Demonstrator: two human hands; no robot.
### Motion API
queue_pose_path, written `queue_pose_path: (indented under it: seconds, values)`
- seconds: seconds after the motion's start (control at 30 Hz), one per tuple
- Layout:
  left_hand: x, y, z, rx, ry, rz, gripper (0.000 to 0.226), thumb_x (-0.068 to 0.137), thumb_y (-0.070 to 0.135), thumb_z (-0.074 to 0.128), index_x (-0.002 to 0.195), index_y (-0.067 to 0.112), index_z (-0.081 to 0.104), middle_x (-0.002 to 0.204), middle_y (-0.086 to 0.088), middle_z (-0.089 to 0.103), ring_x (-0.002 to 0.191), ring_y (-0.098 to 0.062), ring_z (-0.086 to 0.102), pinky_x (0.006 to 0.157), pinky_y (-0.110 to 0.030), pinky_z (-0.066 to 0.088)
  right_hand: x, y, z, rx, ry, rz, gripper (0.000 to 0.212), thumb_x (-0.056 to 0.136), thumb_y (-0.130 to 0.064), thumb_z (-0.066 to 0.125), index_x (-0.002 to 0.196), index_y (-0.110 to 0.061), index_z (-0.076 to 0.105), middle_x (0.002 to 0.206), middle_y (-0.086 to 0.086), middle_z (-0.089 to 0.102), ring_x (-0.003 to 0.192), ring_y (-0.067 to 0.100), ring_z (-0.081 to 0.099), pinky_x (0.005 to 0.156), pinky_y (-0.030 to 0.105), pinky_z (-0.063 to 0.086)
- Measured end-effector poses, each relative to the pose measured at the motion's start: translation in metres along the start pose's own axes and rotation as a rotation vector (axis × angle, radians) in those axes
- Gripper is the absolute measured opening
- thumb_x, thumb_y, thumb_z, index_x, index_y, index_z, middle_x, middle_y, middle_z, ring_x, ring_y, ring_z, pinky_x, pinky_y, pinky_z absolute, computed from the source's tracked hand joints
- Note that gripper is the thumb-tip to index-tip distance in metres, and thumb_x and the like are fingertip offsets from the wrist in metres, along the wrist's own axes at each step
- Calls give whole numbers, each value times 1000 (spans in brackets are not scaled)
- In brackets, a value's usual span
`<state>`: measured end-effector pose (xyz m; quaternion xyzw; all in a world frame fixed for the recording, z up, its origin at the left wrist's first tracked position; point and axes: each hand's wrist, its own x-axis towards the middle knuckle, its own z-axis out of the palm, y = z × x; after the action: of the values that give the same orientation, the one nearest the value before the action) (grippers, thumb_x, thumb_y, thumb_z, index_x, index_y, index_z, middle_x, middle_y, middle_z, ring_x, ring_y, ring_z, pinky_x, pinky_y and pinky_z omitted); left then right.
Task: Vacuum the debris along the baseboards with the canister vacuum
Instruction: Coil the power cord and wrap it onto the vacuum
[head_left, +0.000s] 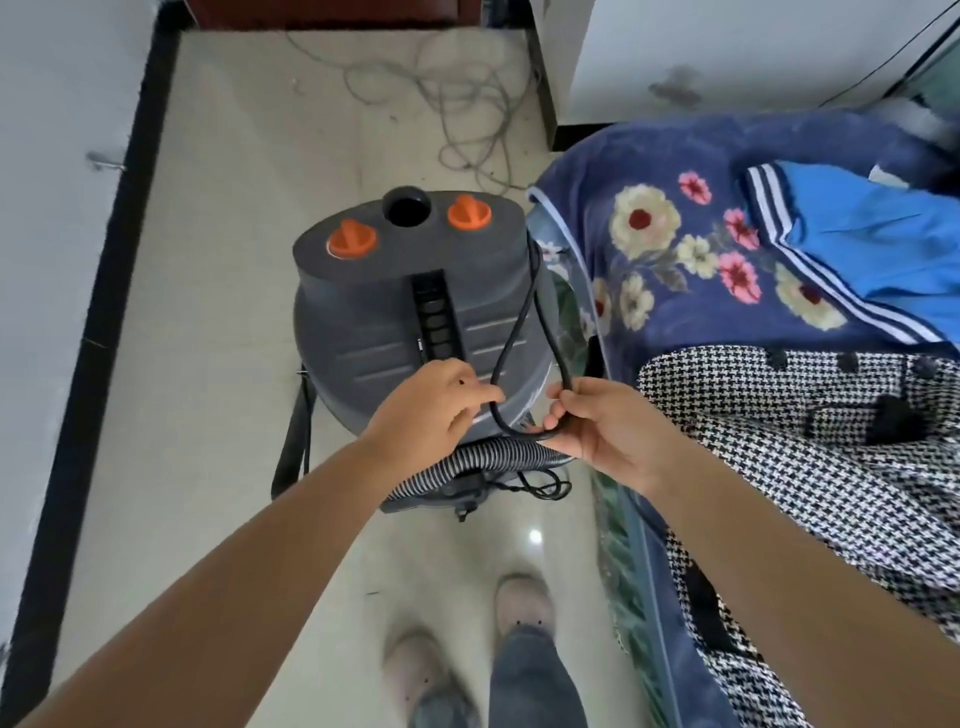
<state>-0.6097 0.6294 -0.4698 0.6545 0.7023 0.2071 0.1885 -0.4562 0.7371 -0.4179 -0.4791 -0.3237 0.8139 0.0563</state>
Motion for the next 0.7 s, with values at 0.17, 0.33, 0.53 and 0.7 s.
queue_pose_path:
  seconds: [0.17, 0.33, 0.53, 0.7]
  values:
    - [-5, -2, -11, 65, -87, -19, 18, 70, 22, 54, 79, 11, 64, 79, -7, 53, 71, -25, 55, 48, -36, 50, 7, -7, -4, -99, 34, 19, 19, 94, 12, 34, 94, 0, 49, 59, 8, 53, 51, 13, 61, 54, 30, 58]
    - [-41, -10, -19, -30, -44, -248, 43, 62, 67, 46, 58, 24, 41, 68, 12, 38, 57, -2, 36, 53, -14, 30, 36, -13, -5, -1345, 90, -450, 74, 88, -6, 57, 149, -15, 16, 114, 5, 50, 113, 25, 46, 103, 42, 37]
    - [-57, -9, -32, -450, -34, -646, 54, 51, 63, 47, 62, 10, 46, 69, 0, 49, 62, -4, 48, 68, -21, 39, 87, -41, 27, -2219, -232, -680, 76, 93, -24, 54, 151, -22, 6, 156, 2, 18, 146, 23, 2, 115, 50, -1]
    - [-49, -29, -42, -703, 43, -822, 68, 66, 73, 38, 83, 9, 55, 77, -3, 61, 66, 6, 61, 81, -30, 46, 97, -55, 21, -2148, -345, -680, 44, 99, -43, 30, 127, -10, 37, 104, 10, 60, 97, 28, 55, 83, 37, 43]
